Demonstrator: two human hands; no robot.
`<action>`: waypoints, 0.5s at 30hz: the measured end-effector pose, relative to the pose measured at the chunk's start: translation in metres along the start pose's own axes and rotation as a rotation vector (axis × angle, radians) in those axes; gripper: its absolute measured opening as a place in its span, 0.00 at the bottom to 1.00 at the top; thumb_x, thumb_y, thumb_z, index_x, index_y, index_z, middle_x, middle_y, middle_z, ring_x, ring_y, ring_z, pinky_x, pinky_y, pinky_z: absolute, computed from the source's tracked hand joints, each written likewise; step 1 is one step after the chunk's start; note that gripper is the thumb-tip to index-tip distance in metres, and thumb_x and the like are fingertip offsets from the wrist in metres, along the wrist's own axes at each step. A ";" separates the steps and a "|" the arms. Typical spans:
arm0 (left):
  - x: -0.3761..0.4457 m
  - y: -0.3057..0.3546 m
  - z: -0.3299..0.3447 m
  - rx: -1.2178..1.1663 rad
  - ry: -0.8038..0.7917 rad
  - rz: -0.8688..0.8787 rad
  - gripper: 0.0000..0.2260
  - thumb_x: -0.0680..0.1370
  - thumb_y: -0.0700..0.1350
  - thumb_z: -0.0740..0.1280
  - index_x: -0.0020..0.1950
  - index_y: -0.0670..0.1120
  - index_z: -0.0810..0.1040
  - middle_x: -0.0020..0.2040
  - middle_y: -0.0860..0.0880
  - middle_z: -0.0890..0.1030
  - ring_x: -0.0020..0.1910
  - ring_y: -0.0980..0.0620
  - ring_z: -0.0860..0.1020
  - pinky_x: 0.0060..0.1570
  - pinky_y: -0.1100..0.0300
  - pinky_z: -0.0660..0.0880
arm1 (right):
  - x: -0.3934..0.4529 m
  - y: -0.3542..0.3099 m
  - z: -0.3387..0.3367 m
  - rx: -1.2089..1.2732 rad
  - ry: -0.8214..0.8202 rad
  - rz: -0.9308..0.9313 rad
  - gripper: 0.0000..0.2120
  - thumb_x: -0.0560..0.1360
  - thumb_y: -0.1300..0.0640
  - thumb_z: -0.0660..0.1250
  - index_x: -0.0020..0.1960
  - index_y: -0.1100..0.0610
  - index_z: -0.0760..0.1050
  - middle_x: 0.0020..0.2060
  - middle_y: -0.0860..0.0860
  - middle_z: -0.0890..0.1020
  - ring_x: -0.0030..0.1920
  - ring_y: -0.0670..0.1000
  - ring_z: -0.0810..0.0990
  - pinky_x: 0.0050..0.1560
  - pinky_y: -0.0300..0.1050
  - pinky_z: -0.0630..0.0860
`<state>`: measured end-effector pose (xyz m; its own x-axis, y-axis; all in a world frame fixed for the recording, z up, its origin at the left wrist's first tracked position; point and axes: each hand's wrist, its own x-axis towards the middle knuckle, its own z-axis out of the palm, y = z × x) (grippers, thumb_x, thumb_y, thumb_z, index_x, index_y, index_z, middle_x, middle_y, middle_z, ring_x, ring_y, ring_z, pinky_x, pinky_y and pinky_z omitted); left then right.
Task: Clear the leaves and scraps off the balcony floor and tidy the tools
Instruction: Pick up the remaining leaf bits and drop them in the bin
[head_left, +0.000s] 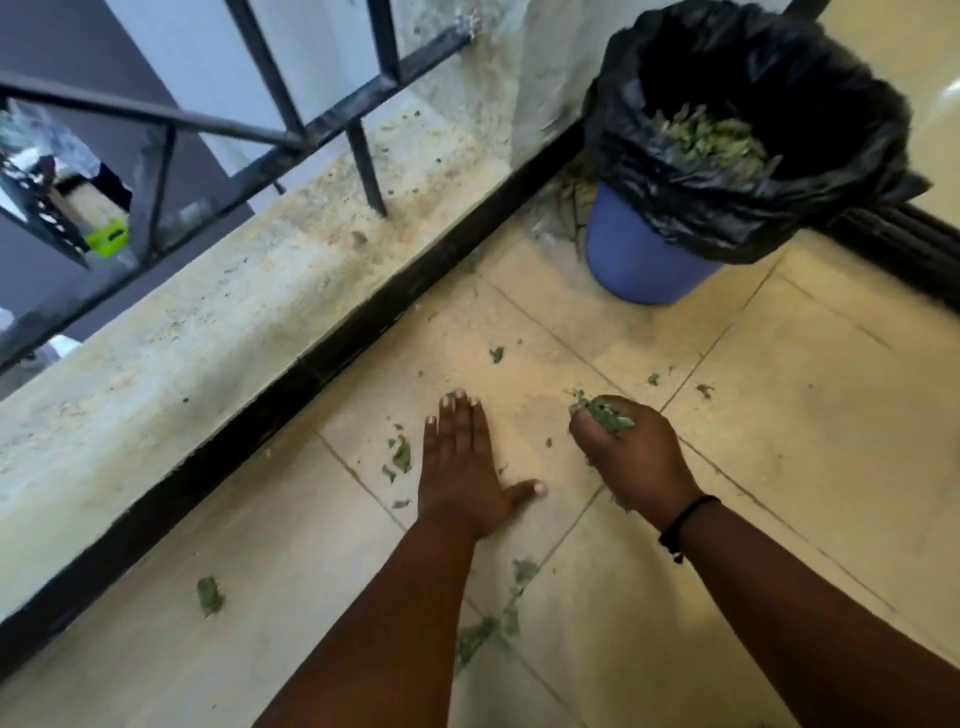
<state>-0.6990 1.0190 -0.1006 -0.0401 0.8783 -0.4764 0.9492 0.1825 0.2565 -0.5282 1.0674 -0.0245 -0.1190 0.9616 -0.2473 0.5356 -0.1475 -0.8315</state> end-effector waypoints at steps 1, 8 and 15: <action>0.009 0.001 0.000 0.004 -0.083 -0.035 0.61 0.66 0.80 0.57 0.74 0.41 0.26 0.74 0.40 0.24 0.72 0.43 0.24 0.72 0.47 0.27 | 0.006 -0.007 -0.011 -0.015 0.036 -0.017 0.20 0.77 0.55 0.67 0.27 0.52 0.69 0.21 0.45 0.73 0.24 0.43 0.71 0.27 0.34 0.63; 0.034 0.008 -0.001 0.087 -0.353 -0.154 0.68 0.63 0.68 0.74 0.69 0.40 0.20 0.55 0.37 0.12 0.68 0.35 0.22 0.64 0.42 0.24 | 0.067 -0.121 -0.114 -0.048 0.325 -0.351 0.21 0.78 0.55 0.65 0.28 0.57 0.66 0.24 0.50 0.70 0.24 0.44 0.67 0.27 0.36 0.62; 0.029 0.022 -0.014 0.146 -0.368 -0.251 0.69 0.62 0.62 0.79 0.64 0.39 0.20 0.65 0.34 0.20 0.72 0.32 0.27 0.71 0.42 0.30 | 0.196 -0.154 -0.187 -0.443 0.376 -0.218 0.17 0.76 0.49 0.63 0.32 0.56 0.66 0.27 0.51 0.69 0.30 0.53 0.69 0.30 0.46 0.59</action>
<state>-0.6839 1.0547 -0.0968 -0.1857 0.5952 -0.7818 0.9592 0.2823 -0.0130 -0.4779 1.3215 0.1482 -0.0055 0.9864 0.1641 0.8380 0.0941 -0.5374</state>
